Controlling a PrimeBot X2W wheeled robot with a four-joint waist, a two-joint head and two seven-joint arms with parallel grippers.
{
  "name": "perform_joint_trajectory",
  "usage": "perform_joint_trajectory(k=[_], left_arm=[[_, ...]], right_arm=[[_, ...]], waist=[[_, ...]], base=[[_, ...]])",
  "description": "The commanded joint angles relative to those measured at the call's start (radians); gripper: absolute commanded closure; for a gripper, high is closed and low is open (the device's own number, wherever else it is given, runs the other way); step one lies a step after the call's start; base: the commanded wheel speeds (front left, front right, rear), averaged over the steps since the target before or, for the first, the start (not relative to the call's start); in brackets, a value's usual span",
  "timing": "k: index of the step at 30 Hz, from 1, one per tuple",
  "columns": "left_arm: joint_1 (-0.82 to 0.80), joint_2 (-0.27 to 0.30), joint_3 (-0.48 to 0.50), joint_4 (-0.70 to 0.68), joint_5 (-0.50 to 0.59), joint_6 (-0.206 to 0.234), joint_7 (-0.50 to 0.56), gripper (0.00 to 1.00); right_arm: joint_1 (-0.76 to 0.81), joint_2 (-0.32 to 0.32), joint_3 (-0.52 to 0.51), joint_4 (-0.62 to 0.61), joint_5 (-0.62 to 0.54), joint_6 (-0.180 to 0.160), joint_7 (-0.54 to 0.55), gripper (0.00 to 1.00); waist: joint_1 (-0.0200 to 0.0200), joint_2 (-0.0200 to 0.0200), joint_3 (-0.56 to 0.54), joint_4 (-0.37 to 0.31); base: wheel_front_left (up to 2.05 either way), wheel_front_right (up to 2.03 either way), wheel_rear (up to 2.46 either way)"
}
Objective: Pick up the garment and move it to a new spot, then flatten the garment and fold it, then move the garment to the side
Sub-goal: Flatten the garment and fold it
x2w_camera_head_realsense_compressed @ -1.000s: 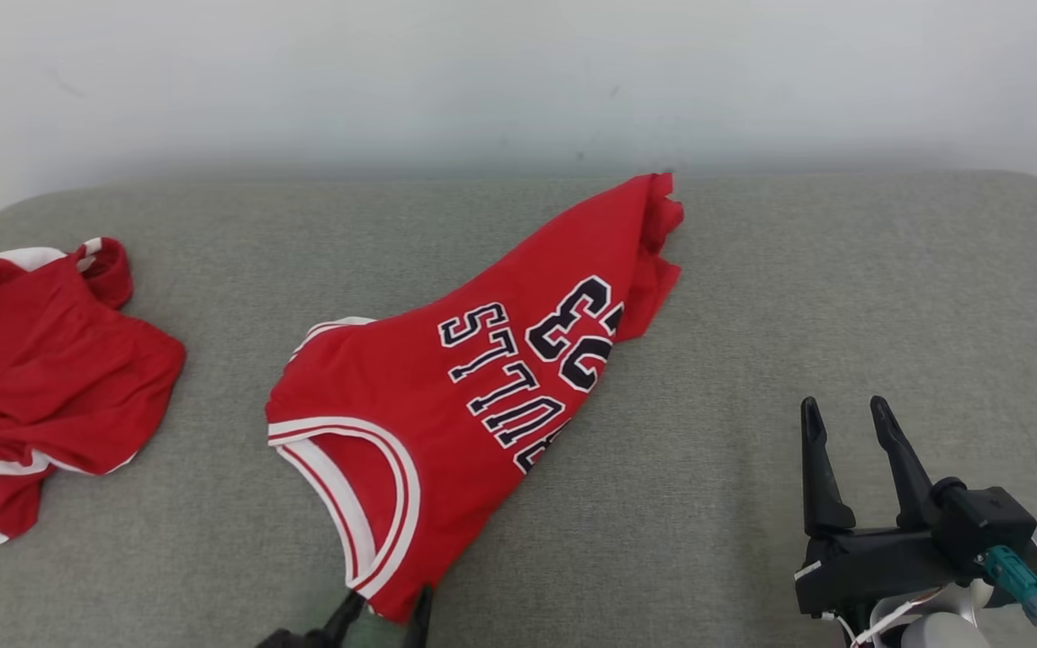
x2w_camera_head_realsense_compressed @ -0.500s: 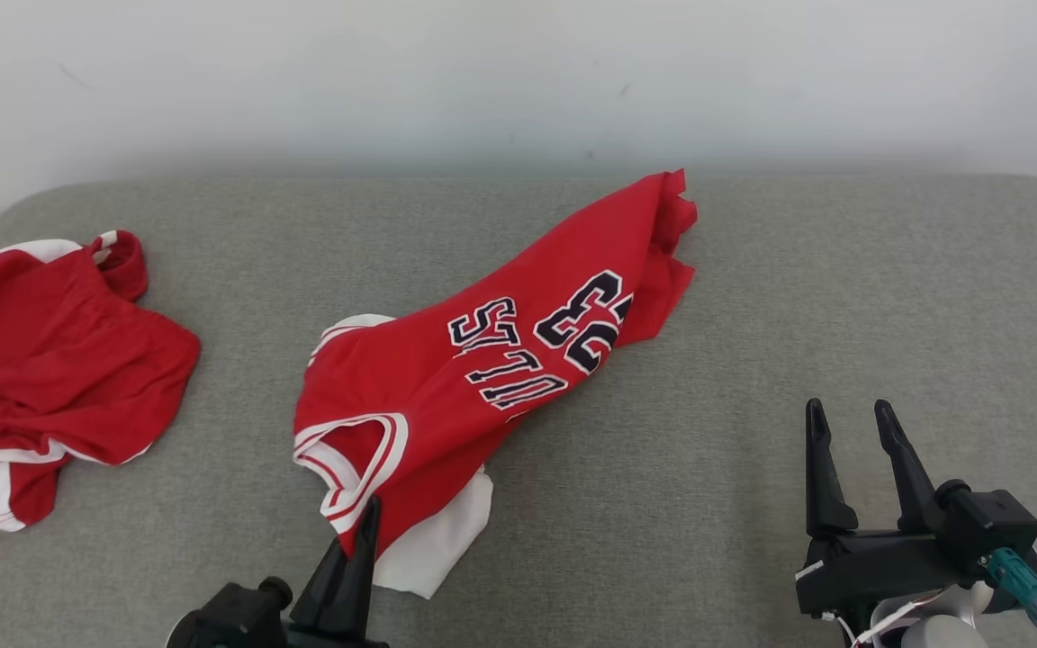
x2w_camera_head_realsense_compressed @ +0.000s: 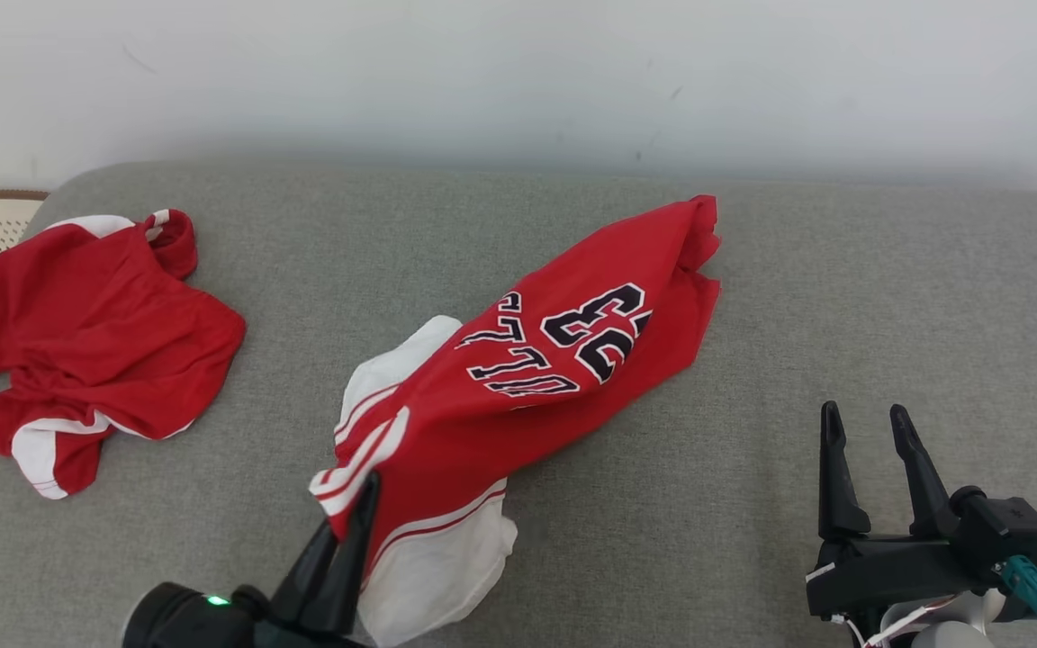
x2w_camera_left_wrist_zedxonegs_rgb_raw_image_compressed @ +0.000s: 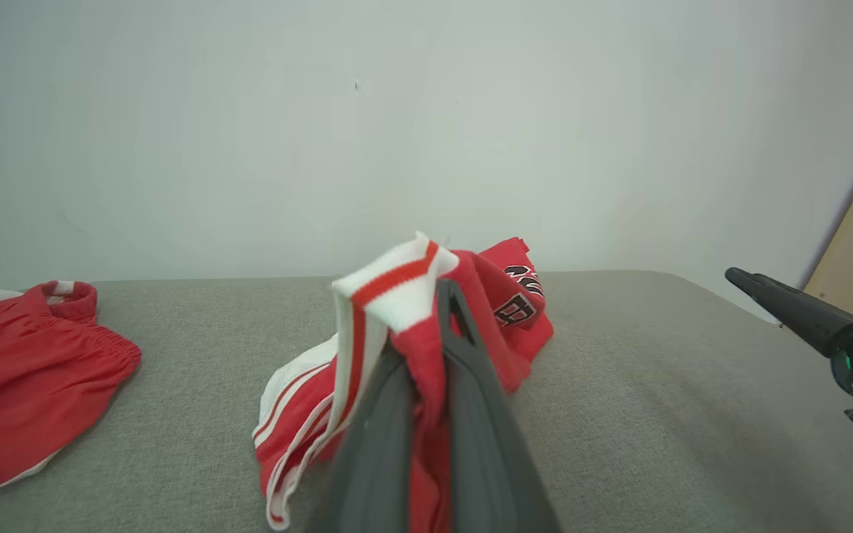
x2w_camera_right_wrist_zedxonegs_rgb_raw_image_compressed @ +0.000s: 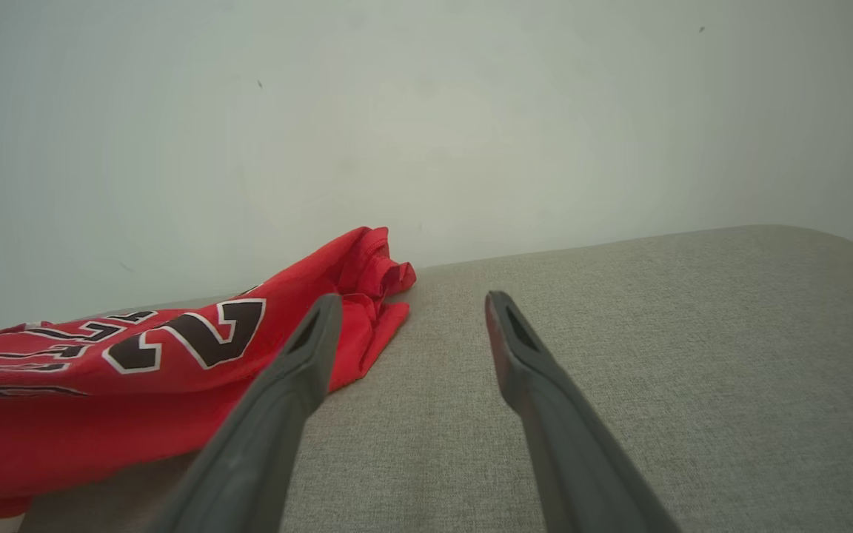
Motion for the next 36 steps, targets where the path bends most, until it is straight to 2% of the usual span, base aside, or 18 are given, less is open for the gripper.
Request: perform_joint_trajectory(k=[1,3,7,9,18,25,26,27,28,34,36], left_arm=[[0.017,0.01,0.015,-0.033,-0.006,0.008,0.013,1.0],[0.025,0.035,0.035,-0.034,-0.003,0.012,0.033,1.0],[-0.01,0.037,0.071,0.02,-0.039,0.013,0.012,1.0],[-0.03,0.055,0.084,0.078,-0.032,0.012,0.0,1.0],[-0.155,0.064,0.135,0.331,-0.041,0.006,-0.082,1.0],[-0.232,0.089,0.173,0.483,-0.015,0.005,-0.094,1.0],[-0.245,0.085,0.186,0.495,-0.016,0.008,-0.094,0.84],[-0.246,0.087,0.194,0.512,-0.006,0.009,-0.094,0.31],[-0.248,0.082,0.204,0.517,-0.004,0.01,-0.094,0.0],[-0.197,0.026,0.248,0.46,0.014,0.005,-0.095,0.0],[-0.155,-0.009,0.254,0.389,0.026,0.004,-0.095,0.0]], right_arm=[[0.001,0.003,-0.002,-0.002,-0.004,0.0,-0.001,0.0],[-0.004,0.004,0.004,0.003,-0.004,0.0,-0.001,0.0],[-0.021,0.004,0.02,0.012,0.003,0.0,-0.001,0.0],[-0.026,0.003,0.023,0.019,0.003,0.0,-0.001,0.0],[-0.042,-0.008,0.03,0.039,-0.001,0.0,-0.001,0.0],[-0.05,-0.008,0.031,0.044,-0.005,0.0,-0.001,0.0],[-0.05,-0.008,0.03,0.045,-0.005,0.0,-0.001,0.0],[-0.052,-0.007,0.03,0.046,-0.005,0.0,-0.001,0.0],[-0.054,-0.008,0.029,0.048,-0.004,0.0,-0.001,0.0],[-0.047,-0.008,0.018,0.054,-0.005,0.0,-0.001,0.0],[-0.043,-0.007,0.016,0.056,-0.002,0.0,-0.001,0.0]], waist=[[-0.0001,0.0,0.008,0.004],[-0.0001,0.0,0.014,0.0],[-0.0001,0.0,0.021,-0.019],[-0.0001,0.0,0.025,-0.033],[-0.0001,0.0,0.042,-0.095],[-0.0001,0.0,0.058,-0.114],[-0.0001,0.0,0.061,-0.115],[-0.0001,0.0,0.064,-0.115],[-0.0001,0.0,0.066,-0.115],[-0.0001,0.0,0.064,-0.086],[-0.0001,0.0,0.057,-0.064]], base=[[0.0,0.0,0.0],[0.0,0.0,0.0],[0.0,0.0,0.0],[0.0,0.0,0.0],[0.0,0.0,0.0],[0.0,0.0,0.0],[0.0,0.0,0.0],[0.0,0.0,0.0],[0.0,0.0,0.0],[0.0,0.0,0.0],[0.0,0.0,0.0]])
